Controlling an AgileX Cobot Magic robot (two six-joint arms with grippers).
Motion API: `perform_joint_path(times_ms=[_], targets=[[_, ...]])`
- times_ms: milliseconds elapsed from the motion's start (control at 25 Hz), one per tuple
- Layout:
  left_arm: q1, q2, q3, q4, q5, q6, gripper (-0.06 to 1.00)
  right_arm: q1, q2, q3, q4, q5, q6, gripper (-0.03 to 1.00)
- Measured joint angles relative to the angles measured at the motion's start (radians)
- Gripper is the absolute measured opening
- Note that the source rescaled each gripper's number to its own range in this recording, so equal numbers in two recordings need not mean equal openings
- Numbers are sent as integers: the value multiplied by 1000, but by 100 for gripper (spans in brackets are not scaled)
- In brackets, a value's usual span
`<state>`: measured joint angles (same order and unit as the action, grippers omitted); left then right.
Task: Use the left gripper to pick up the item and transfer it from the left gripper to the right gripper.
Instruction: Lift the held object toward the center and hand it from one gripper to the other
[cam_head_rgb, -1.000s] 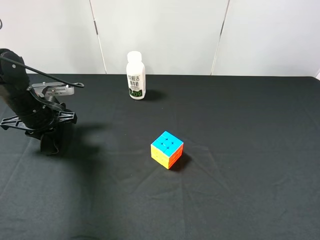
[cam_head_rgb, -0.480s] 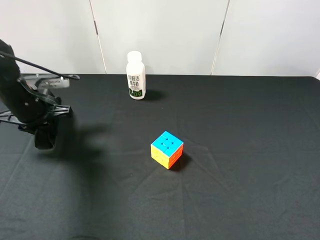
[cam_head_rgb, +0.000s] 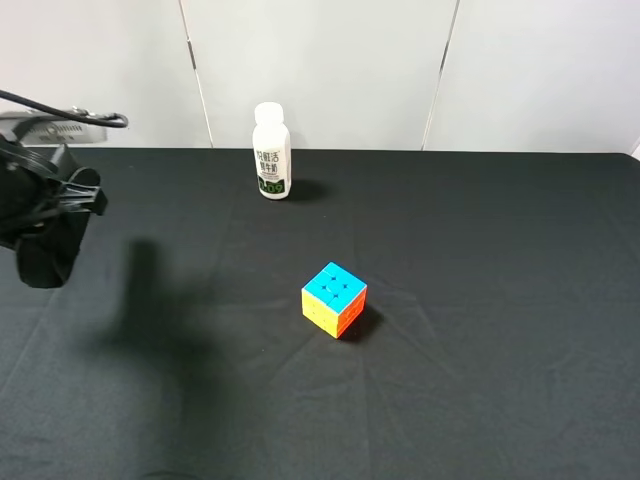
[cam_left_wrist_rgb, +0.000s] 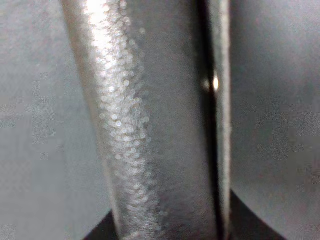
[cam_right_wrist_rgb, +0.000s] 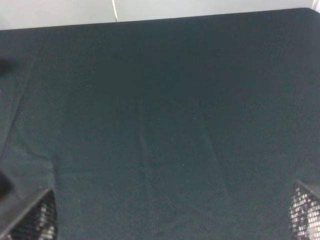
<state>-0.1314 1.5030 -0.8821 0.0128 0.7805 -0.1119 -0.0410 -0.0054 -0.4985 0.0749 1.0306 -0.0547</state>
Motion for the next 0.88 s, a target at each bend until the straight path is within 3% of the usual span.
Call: perform_joint_path(times_ms=[640,880], targets=[[0,-157,-29,-13,284,227,1,0,0,0,0,0,0,100],[0,-156,-86,-113,311,331,1,0,0,0,0,0,0,100]])
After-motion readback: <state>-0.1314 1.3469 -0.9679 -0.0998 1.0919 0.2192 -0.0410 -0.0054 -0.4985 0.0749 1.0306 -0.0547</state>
